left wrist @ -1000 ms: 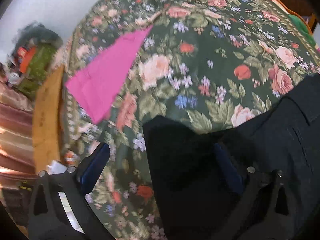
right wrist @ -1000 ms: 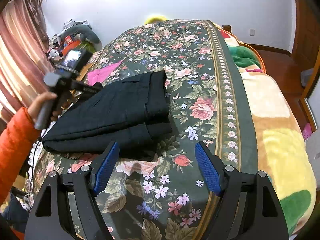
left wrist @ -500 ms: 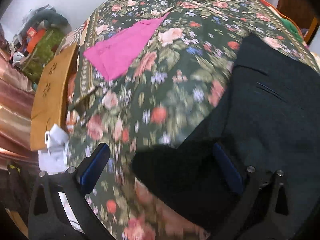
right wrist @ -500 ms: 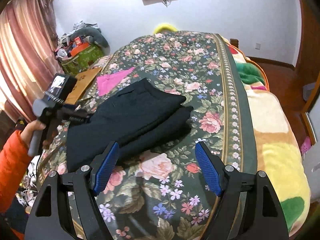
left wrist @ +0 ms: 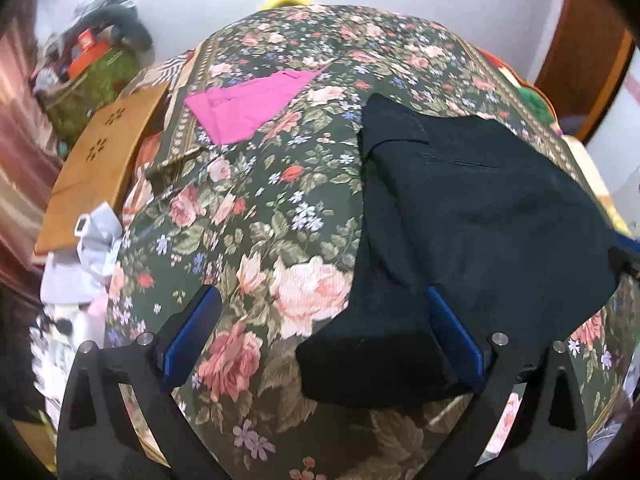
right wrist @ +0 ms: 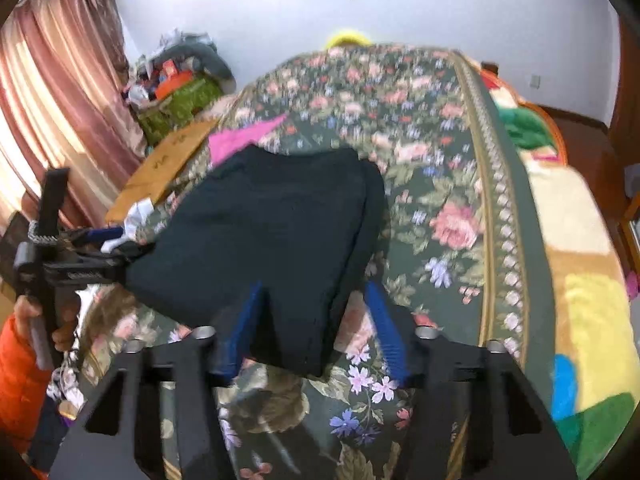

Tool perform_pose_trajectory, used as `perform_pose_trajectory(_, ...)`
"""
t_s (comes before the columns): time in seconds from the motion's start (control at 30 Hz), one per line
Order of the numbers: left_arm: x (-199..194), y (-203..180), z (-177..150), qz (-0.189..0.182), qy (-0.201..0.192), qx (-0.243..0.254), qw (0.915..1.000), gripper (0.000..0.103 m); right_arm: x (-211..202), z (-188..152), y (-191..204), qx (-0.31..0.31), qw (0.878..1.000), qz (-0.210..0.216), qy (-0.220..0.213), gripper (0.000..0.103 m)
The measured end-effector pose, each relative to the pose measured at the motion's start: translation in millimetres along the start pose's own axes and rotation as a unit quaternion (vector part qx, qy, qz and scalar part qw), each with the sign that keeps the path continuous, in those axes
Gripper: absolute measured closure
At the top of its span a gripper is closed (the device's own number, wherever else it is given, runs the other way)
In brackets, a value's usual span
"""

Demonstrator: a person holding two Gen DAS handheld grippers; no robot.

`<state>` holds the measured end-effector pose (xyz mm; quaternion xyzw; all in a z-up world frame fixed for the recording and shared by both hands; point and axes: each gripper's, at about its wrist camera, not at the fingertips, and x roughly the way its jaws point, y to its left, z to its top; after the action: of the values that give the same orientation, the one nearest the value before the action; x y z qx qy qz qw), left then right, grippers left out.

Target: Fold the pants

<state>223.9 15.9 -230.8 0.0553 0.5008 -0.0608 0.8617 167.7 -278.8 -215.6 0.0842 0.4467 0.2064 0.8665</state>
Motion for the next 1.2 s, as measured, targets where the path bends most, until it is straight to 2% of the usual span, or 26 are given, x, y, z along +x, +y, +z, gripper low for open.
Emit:
perform_pose_trajectory(0.13, -6.4, 4.2, -11.1, 0.014, -0.006, -0.008, 0.9998, 0.0, 1.9, -9.8, 3.2, -0.029, 0.999, -0.015, 0.001, 0.071)
perform_pose_trajectory(0.23, -13.9, 7.4, -20.8, 0.033, -0.013, -0.015, 0.9993, 0.001, 0.0, -12.4, -2.4, -0.016, 1.0, -0.01, 0.003, 0.076)
perform_pose_trajectory(0.27, -16.0, 7.8, -23.9, 0.044, -0.017, -0.015, 0.9988, 0.004, -0.5, -13.4, -3.3, -0.014, 1.0, -0.009, 0.003, 0.076)
perform_pose_trajectory(0.3, -17.5, 8.4, -27.8, 0.055, -0.019, -0.013, 0.9982, 0.004, -0.7, -14.1, -2.9, -0.013, 1.0, -0.01, 0.003, 0.077)
perform_pose_trajectory(0.5, -17.4, 22.5, -34.2, 0.06, -0.012, -0.028, 0.9978, 0.004, -2.2, -17.8, -1.0, -0.018, 1.0, -0.013, -0.007, 0.078)
perform_pose_trajectory(0.63, -23.5, 31.4, -28.7, 0.067, -0.011, -0.034, 0.9971, 0.009, -2.7, -17.9, -4.4, -0.007, 1.0, -0.008, -0.008, 0.078)
perform_pose_trajectory(0.77, -37.0, 33.3, -15.4, 0.083, -0.032, -0.022, 0.9958, 0.009, -7.7, -10.4, -5.6, -0.005, 1.0, -0.007, -0.002, 0.075)
perform_pose_trajectory(1.0, -51.2, 20.9, 27.1, 0.052, -0.077, -0.002, 0.9957, 0.009, -23.1, 15.7, -8.7, -0.014, 0.999, -0.022, -0.034, 0.075)
perform_pose_trajectory(1.2, -37.0, -8.8, 71.3, 0.033, -0.096, 0.04, 0.994, 0.009, -9.6, 46.8, -23.5, -0.015, 0.999, -0.031, -0.038, 0.072)
